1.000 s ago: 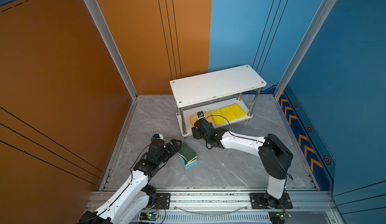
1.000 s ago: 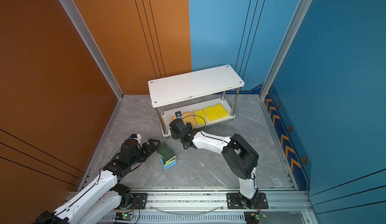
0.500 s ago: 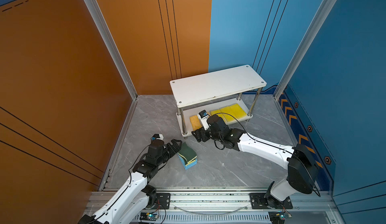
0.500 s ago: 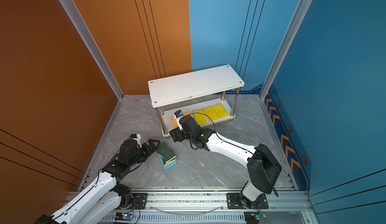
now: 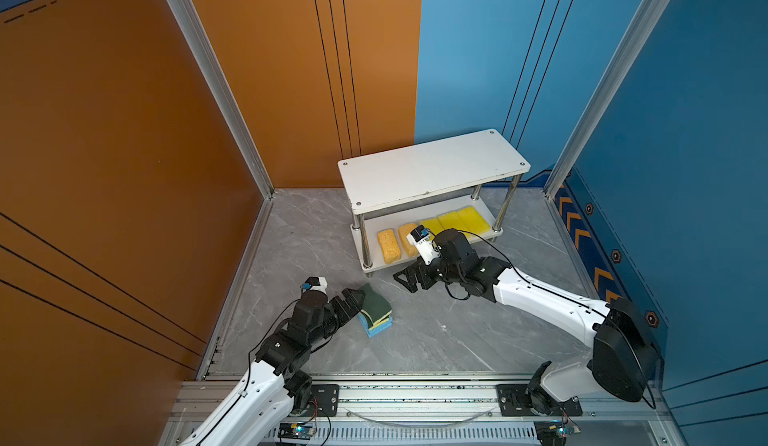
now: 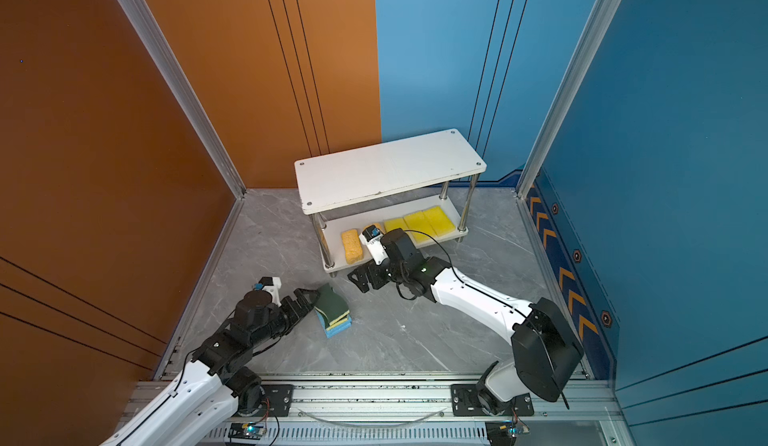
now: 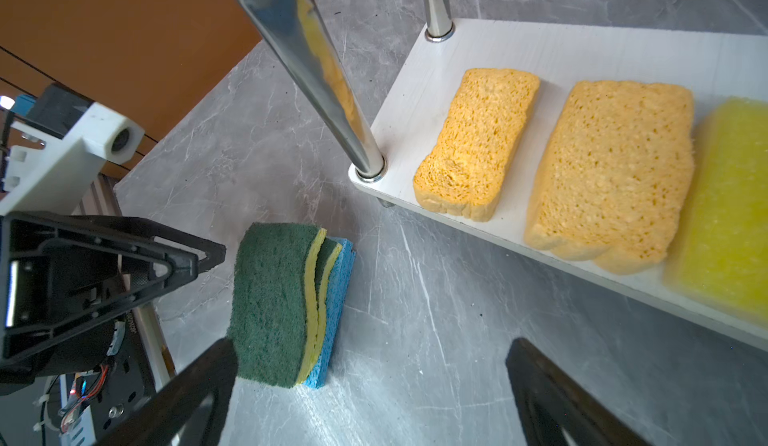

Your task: Place and organize the cleaning sponges onto the shelf

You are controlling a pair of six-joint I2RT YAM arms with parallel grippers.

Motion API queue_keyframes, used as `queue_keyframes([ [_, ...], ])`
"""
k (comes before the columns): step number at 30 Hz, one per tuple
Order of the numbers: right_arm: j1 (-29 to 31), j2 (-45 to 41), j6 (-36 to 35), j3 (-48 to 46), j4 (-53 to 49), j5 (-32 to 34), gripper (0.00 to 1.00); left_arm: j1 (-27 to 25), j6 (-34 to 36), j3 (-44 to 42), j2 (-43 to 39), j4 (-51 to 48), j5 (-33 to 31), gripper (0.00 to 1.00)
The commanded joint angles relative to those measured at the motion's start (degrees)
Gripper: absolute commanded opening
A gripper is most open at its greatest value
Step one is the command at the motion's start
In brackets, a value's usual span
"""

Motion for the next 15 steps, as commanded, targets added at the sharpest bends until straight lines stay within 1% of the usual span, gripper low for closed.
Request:
queue_keyframes([
  [1,0.1,-0.5,0.3,-1.2,0.2,-3.0,1.0,-1.4,-3.4,-1.9,-0.2,-3.2,-2.6,0.98],
  [7,-0.3,0.5,1.5,-2.6,3.3,-1.2,1.0,-3.1,-6.0,-3.2,0.6,-2.7,-4.3,0.98],
  [9,-0.8,0.7,2.3,-2.9,4.9,-1.3,1.0,-3.3,-6.1,-4.0,1.4,0.7,-3.8,0.98],
  [12,-1.4,1.2,3.2,-3.2,6.3,-1.5,1.0,-3.4,-6.8,-5.5,3.2,9.3,-2.6,0.98],
  [15,-1.9,1.8,4.0,-3.4,7.5,-1.7,1.0,-3.7,-6.5,-5.0,5.9,11.8,-2.4,0.98],
])
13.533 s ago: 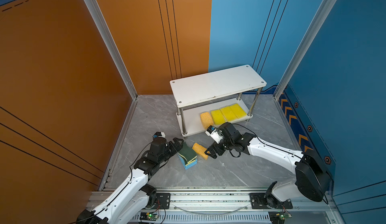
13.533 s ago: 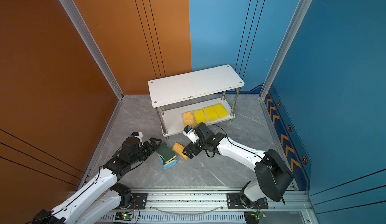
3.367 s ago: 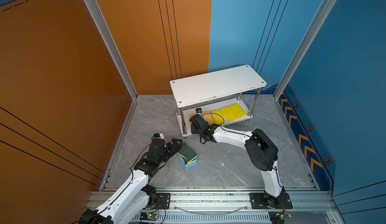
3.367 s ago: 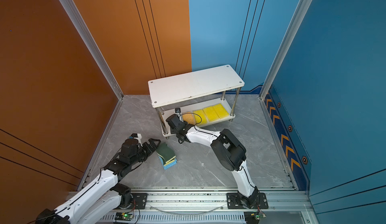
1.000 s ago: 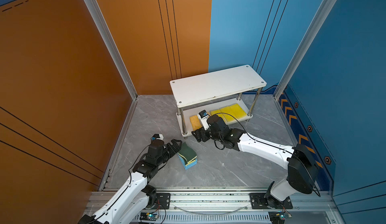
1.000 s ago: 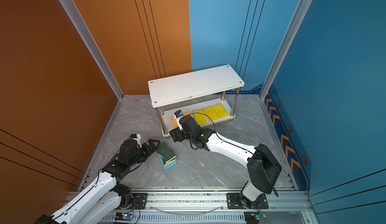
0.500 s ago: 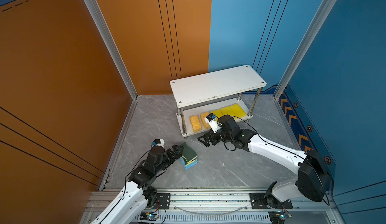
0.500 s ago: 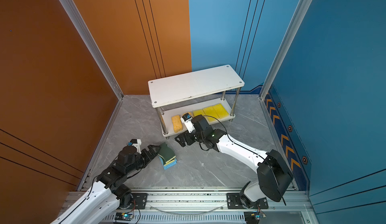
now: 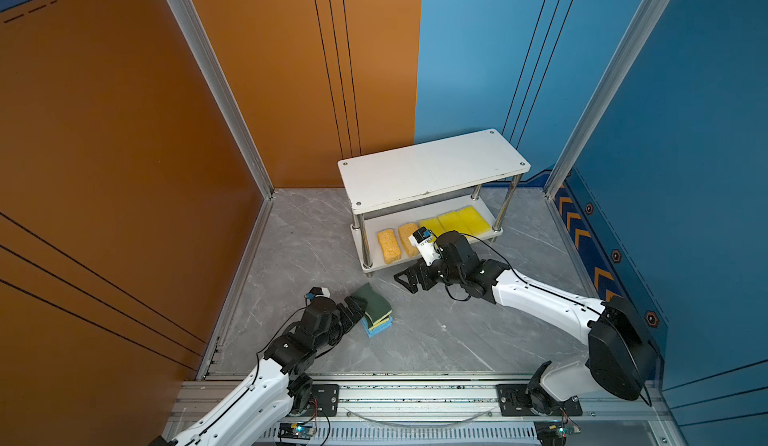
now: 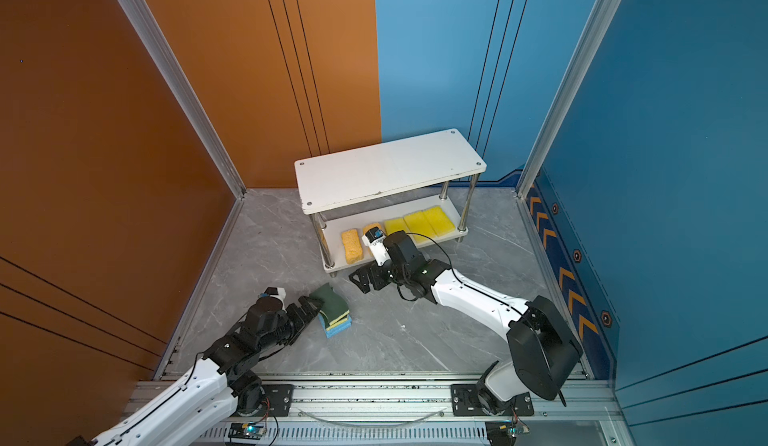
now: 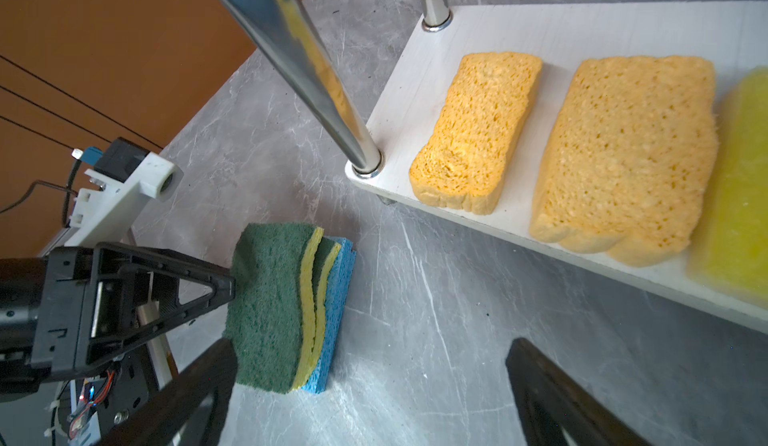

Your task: Place and organize the cleaning sponges onto the shelf

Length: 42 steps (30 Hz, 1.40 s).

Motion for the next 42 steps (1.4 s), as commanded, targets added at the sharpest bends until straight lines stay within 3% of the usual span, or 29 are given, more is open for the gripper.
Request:
queue_keyframes([
  [1,-0.7,1.2,2.0,-0.7,2.9,-0.5,1.0,-0.8,-0.2,-0.2,2.6,6.4,-0.1,0.98],
  [9,-1.5,1.8,3.2,-1.7,4.4,-0.8,1.0,-2.5,-0.3,-1.1,9.5,14.3,1.3,0.98],
  [27,-3.4,2.6,4.3,-2.0,6.0,-1.6,1.0,-2.7,0.0,-3.6,7.9,14.7,0.2,0.98],
  [42,-3.6,2.3,4.5,-2.3,5.9,-1.4,0.99,-2.1,0.4,-5.7,12.0,20.4,1.3,0.98],
])
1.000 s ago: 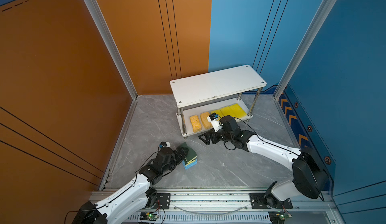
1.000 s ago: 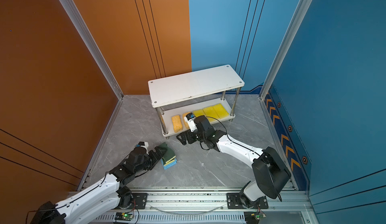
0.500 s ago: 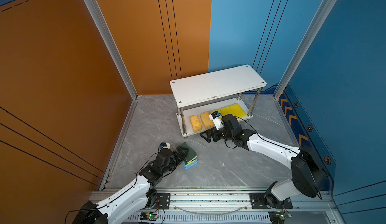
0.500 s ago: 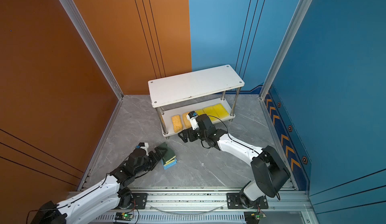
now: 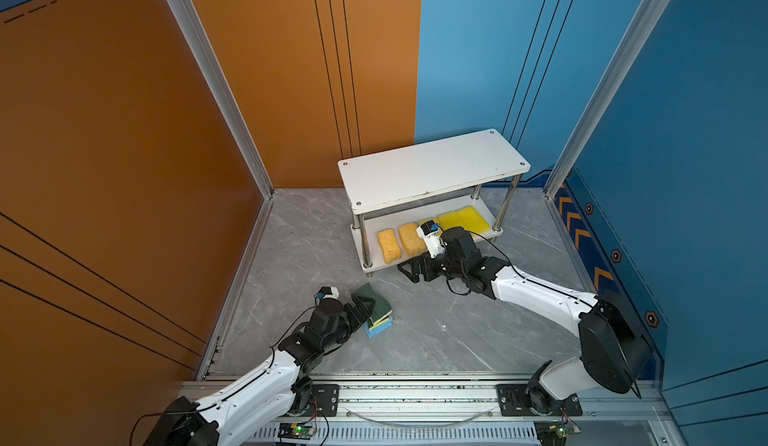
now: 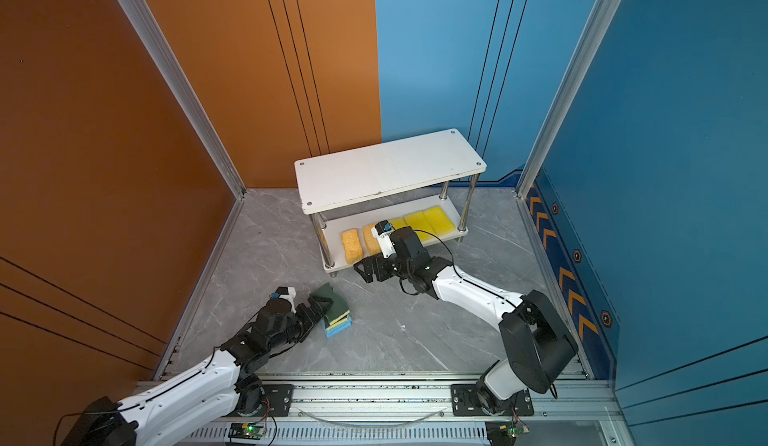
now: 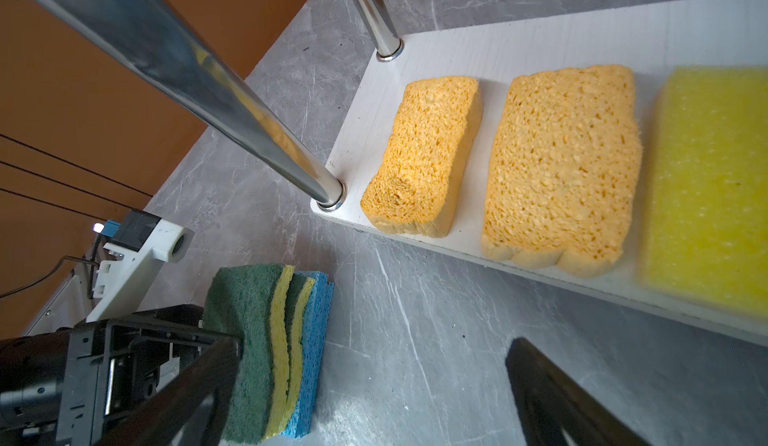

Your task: Place and organize the cleaning sponges onto the shelf

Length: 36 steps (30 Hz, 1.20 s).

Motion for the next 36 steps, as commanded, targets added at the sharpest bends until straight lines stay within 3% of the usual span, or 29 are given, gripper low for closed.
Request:
queue_keyframes([
  [1,-0.2,0.4,0.5,-1.1,0.9,-0.9,1.0,0.2,1.2,-0.7,1.9,2.7,0.9,0.98],
  [11,-0.2,0.2,0.6,-1.4,1.0,-0.7,0.99,0.1,1.6,0.7,8.6,7.8,2.7,0.98],
  [36,-0.3,0.2,0.8,-1.8,1.2,-0.5,0.99,-0.1,1.8,2.3,12.7,12.5,3.2,0.98],
])
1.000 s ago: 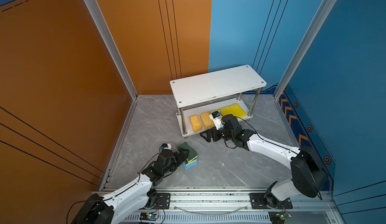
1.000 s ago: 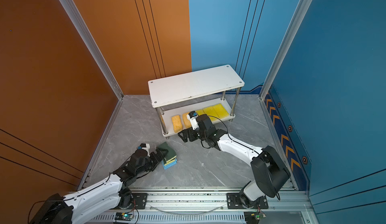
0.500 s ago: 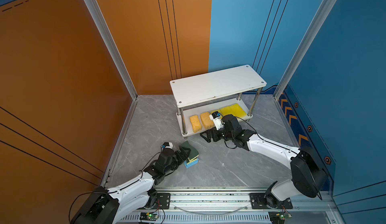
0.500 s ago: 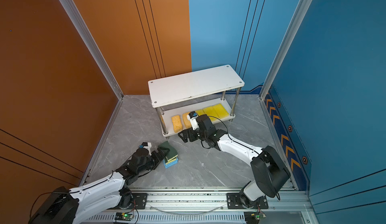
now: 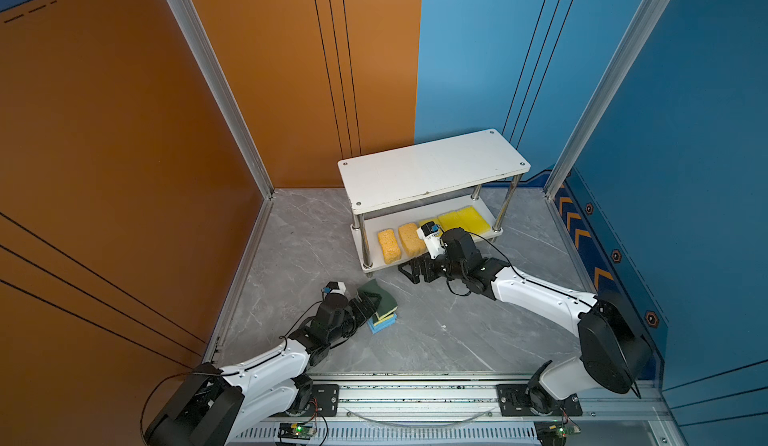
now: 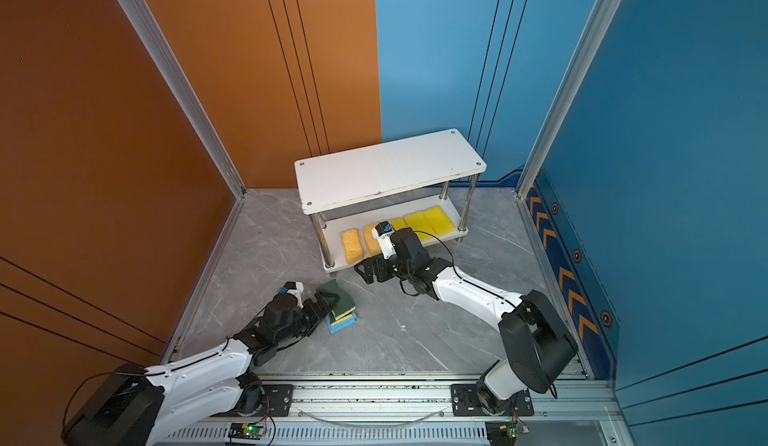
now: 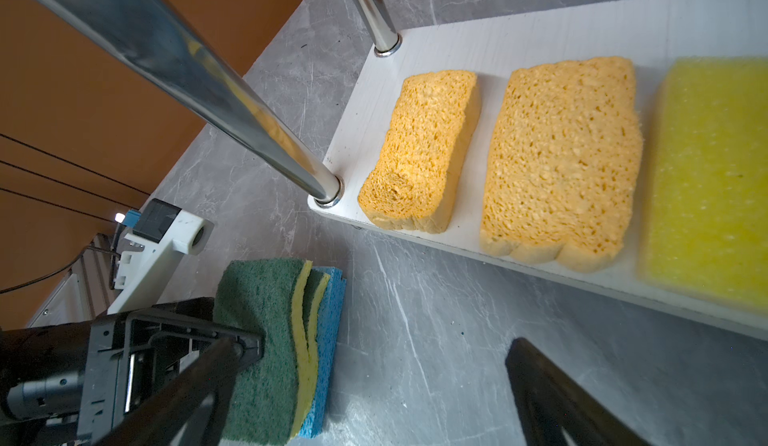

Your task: Place and organize the cleaning sponges onto the shelf

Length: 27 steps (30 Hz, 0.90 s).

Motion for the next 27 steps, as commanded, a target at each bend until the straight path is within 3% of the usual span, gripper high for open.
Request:
queue_keyframes([
  [1,-0.3,0.2,0.7,-1.0,0.8,-0.4,1.0,-0.2,1.2,1.5,1.3,0.0,1.0,0.98],
  [17,-0.6,-0.3,0.5,-1.4,0.6,0.1,0.99,-1.1,1.1,5.4,13.4,10.9,3.3,0.98],
  [27,-0.8,-0.6,0.1,-1.3,0.0,0.4,1.0,-1.1,1.2,6.0,13.0,10.9,2.8,0.98],
])
